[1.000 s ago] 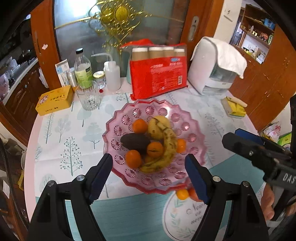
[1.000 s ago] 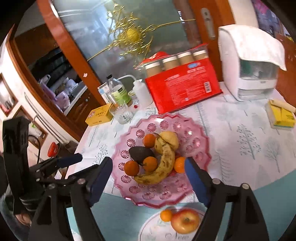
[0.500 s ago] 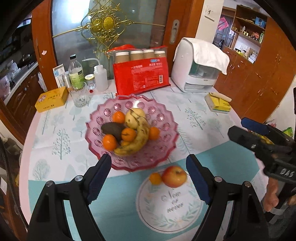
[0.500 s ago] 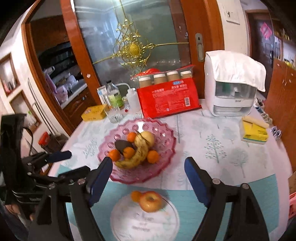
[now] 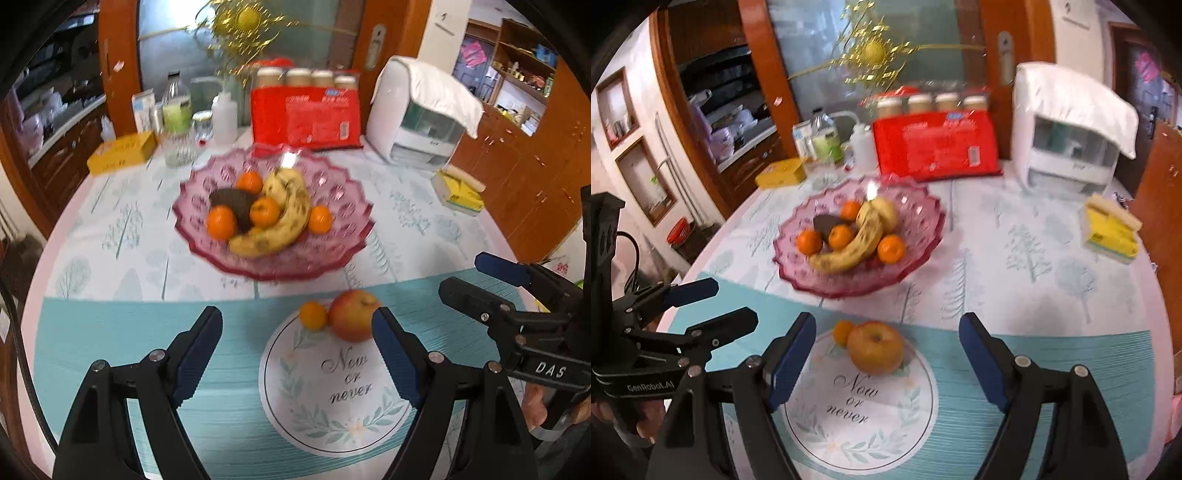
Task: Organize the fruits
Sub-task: 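Grasp the apple with the right tool while the left tool grasps the last tangerine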
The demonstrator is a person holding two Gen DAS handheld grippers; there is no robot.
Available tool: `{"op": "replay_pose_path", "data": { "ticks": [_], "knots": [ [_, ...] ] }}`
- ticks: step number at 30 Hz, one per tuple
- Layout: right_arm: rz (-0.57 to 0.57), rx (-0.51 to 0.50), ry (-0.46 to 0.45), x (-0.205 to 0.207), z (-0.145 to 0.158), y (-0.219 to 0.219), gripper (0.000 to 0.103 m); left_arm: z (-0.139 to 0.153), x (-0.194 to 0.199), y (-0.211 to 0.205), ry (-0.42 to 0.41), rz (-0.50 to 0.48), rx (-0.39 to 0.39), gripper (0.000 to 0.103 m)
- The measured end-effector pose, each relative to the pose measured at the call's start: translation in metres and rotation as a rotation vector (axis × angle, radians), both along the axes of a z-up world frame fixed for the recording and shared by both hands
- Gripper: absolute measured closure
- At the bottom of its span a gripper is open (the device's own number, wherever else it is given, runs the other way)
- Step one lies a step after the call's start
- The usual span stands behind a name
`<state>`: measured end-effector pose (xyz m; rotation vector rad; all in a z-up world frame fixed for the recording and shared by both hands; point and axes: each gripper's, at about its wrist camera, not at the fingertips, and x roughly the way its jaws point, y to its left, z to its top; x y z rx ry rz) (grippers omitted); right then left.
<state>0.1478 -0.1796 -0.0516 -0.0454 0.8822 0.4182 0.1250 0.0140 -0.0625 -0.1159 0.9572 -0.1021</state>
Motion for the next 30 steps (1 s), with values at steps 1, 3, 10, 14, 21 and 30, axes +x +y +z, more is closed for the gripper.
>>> {"op": "replay_pose_path", "data": {
  "ticks": [1, 3, 10, 14, 21, 30],
  "knots": [
    [0.012, -0.008, -0.004, 0.0, -0.007, 0.003, 0.022, -0.006, 0.001, 0.002, 0.009, 0.009, -0.001, 0.021],
    [0.044, -0.018, -0.003, 0.001, -0.02, 0.008, 0.022, -0.019, 0.002, 0.006, 0.028, 0.025, -0.005, 0.021],
    [0.114, -0.011, 0.028, 0.013, -0.067, 0.023, 0.022, -0.063, 0.011, 0.017, 0.081, 0.082, -0.014, 0.021],
    [0.125, -0.006, 0.052, 0.021, -0.091, 0.027, 0.022, -0.084, 0.017, 0.017, 0.103, 0.096, -0.014, 0.021],
    [0.16, -0.017, 0.078, 0.031, -0.114, 0.037, 0.022, -0.102, 0.028, 0.019, 0.123, 0.105, -0.039, 0.021],
    [0.169, 0.046, 0.147, 0.045, -0.133, 0.036, 0.035, -0.113, 0.036, 0.019, 0.137, 0.098, -0.055, 0.021]
  ]
}}
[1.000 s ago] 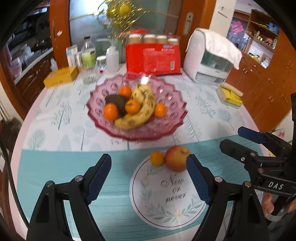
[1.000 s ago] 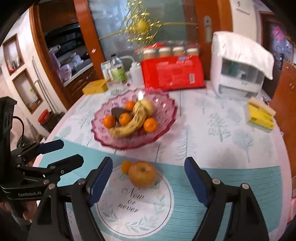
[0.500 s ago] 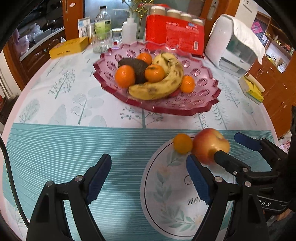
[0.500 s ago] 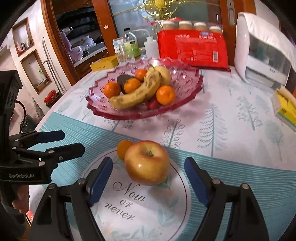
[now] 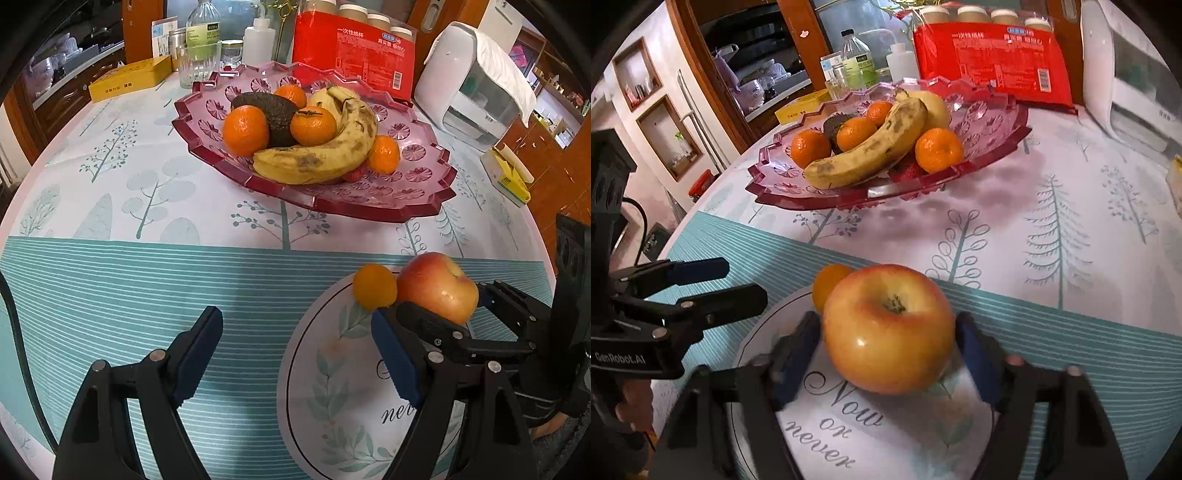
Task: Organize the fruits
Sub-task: 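Grasp the apple with the right tool while the left tool grasps the last tangerine, then carry the apple and tangerine over the pink bowl with both tools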
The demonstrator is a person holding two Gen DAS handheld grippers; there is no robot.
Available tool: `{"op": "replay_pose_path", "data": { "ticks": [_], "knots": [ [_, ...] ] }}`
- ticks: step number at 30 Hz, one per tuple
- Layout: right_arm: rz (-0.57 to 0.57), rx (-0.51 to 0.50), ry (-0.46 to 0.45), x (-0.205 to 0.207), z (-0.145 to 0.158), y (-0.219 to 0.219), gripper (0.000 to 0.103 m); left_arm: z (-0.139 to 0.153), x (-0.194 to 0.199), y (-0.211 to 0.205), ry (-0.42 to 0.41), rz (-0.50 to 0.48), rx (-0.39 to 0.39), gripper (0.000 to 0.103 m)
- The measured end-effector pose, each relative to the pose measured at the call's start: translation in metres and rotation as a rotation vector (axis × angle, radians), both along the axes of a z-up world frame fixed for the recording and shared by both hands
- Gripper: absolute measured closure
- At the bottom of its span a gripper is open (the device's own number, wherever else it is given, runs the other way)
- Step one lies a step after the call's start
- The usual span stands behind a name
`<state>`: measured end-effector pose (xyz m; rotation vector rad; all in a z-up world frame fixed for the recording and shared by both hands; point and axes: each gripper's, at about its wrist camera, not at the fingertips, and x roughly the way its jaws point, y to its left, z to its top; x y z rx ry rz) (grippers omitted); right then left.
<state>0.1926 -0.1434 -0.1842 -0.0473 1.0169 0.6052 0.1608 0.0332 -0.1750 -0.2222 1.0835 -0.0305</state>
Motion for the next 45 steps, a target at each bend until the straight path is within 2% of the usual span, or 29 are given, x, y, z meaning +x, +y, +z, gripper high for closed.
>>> {"op": "replay_pose_path", "data": {
  "ticks": [5, 11, 21, 25, 32, 39, 45],
  "knots": [
    [-0.006, -0.015, -0.012, -0.002, 0.001, 0.0, 0.036, -0.005, 0.003, -0.003, 0.008, -0.011, -0.004, 0.021],
    [-0.074, -0.034, -0.025, -0.002, 0.002, -0.017, 0.036, -0.011, 0.012, -0.017, 0.012, -0.043, -0.017, 0.021],
    [-0.188, -0.042, -0.027, 0.0, 0.002, -0.049, 0.036, -0.016, 0.028, -0.049, -0.042, -0.073, -0.01, 0.022],
    [-0.205, -0.048, -0.037, 0.0, 0.002, -0.055, 0.036, -0.022, 0.031, -0.057, -0.043, -0.089, 0.007, 0.03],
    [-0.211, -0.07, -0.062, -0.008, 0.003, -0.059, 0.036, -0.028, 0.034, -0.071, -0.05, -0.121, 0.031, 0.068],
    [-0.215, -0.068, -0.064, -0.01, 0.004, -0.06, 0.036, -0.026, 0.028, -0.069, -0.063, -0.113, 0.023, 0.072],
    [-0.203, -0.057, -0.057, -0.017, 0.009, -0.058, 0.036, -0.007, 0.011, -0.065, -0.086, -0.114, 0.018, 0.072]
  ]
}}
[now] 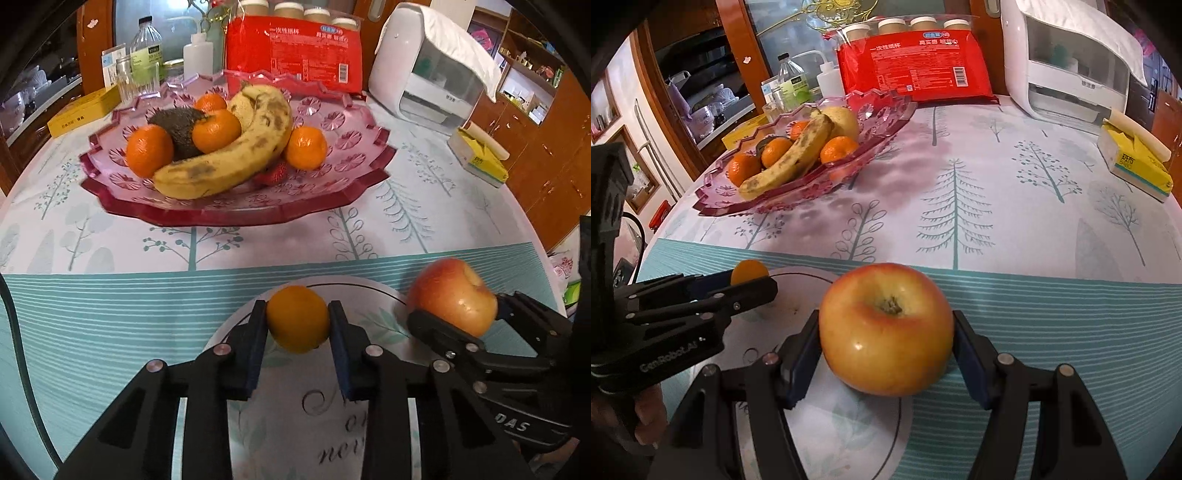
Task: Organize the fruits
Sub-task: 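Carry the apple and tangerine over the pink bowl with both tools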
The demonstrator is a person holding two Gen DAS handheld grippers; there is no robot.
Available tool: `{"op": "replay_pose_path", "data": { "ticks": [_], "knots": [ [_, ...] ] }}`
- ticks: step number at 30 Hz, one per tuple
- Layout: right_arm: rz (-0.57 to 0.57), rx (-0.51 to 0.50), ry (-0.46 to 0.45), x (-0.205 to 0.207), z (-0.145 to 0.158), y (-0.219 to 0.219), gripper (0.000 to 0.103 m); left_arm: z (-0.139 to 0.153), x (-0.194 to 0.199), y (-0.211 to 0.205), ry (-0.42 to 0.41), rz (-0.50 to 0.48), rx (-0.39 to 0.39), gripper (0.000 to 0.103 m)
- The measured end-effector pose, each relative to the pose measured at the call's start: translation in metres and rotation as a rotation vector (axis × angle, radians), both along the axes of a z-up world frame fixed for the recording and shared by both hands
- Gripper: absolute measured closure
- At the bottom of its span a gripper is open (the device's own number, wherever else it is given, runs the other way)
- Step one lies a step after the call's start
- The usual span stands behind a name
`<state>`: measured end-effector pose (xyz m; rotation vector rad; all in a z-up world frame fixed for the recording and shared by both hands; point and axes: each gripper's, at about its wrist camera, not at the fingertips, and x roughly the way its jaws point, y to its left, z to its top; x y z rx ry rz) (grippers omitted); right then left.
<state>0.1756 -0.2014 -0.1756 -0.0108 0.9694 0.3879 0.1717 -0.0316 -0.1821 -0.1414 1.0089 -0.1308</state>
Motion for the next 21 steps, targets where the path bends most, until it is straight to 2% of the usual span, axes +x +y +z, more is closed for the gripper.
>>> {"op": "replay_pose_path", "data": {
  "ticks": [4, 10, 16, 21],
  "knots": [
    [0.011, 0.023, -0.005, -0.007, 0.014, 0.005, 0.036, 0.02, -0.011, 0.003, -0.007, -0.002, 0.026, 0.072],
    [0.045, 0.033, -0.043, -0.014, 0.053, 0.019, 0.036, 0.063, -0.027, 0.025, -0.029, 0.038, 0.016, 0.072],
    [0.064, 0.06, -0.102, -0.011, 0.111, 0.034, 0.036, 0.123, -0.032, 0.049, -0.093, 0.063, 0.025, 0.072],
    [0.07, 0.057, -0.185, 0.003, 0.173, 0.048, 0.036, 0.177, -0.017, 0.064, -0.119, 0.045, 0.078, 0.072]
  ]
}}
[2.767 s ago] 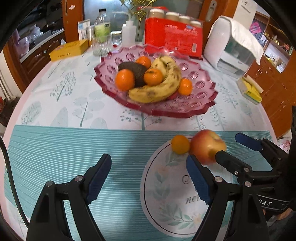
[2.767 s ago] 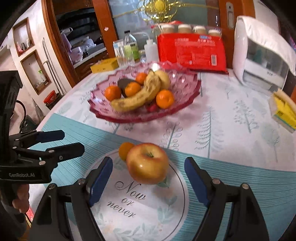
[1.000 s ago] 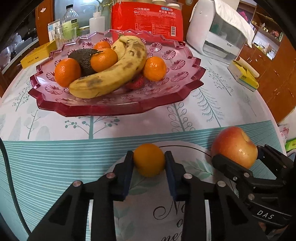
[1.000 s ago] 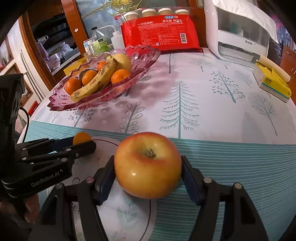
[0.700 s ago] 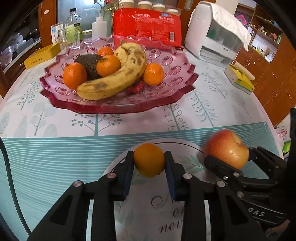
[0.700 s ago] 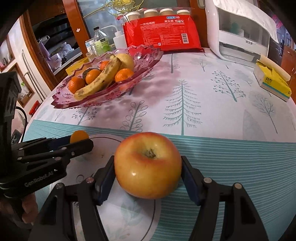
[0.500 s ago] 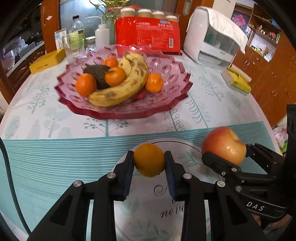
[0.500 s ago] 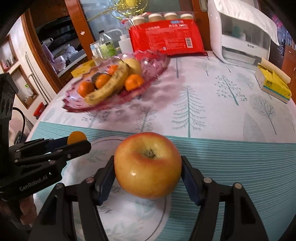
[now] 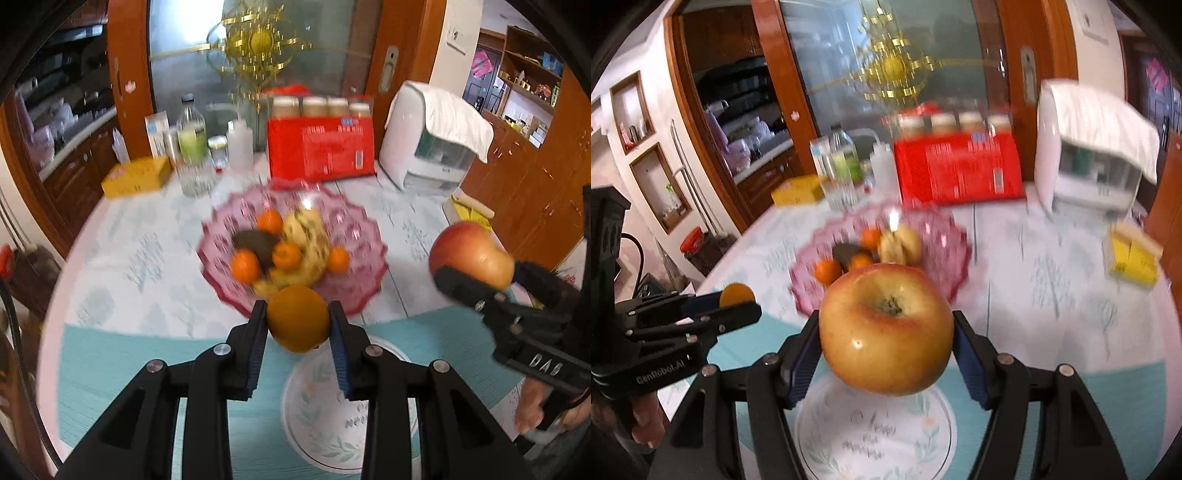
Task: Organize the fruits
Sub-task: 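Carry the apple and tangerine over the pink bowl with both tools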
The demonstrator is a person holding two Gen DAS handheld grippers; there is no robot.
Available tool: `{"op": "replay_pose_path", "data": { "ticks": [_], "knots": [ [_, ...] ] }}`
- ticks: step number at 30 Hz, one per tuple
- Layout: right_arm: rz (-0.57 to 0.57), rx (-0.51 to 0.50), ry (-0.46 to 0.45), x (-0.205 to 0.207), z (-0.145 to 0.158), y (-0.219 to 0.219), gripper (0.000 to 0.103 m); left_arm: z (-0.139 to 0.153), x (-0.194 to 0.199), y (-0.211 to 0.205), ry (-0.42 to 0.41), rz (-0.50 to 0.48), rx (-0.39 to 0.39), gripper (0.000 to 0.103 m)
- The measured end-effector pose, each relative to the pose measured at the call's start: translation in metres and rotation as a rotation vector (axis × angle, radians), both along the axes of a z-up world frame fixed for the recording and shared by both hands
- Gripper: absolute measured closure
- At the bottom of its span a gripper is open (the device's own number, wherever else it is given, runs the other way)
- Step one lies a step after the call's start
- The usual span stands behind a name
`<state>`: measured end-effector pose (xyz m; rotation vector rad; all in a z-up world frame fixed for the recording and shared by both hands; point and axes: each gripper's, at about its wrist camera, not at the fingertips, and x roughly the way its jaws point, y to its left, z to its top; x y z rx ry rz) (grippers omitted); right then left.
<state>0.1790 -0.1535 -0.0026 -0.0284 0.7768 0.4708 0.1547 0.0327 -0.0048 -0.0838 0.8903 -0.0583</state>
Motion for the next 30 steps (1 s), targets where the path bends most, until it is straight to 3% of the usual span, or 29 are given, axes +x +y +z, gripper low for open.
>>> {"op": "replay_pose_path", "data": {
  "ticks": [8, 13, 19, 30],
  "knots": [
    [0.006, -0.017, -0.148, 0.033, 0.077, 0.021, 0.036, 0.067, 0.036, 0.021, -0.082, -0.005, 0.066, 0.072],
    [-0.017, -0.027, -0.149, 0.063, 0.081, 0.032, 0.036, 0.076, 0.065, 0.029, -0.111, -0.006, 0.088, 0.072],
    [-0.065, -0.044, -0.065, 0.107, 0.04, 0.04, 0.036, 0.034, 0.106, 0.036, -0.028, -0.015, 0.065, 0.072],
    [-0.151, -0.104, 0.14, 0.166, -0.074, 0.038, 0.036, -0.075, 0.146, 0.029, 0.136, -0.064, -0.003, 0.072]
  ]
}}
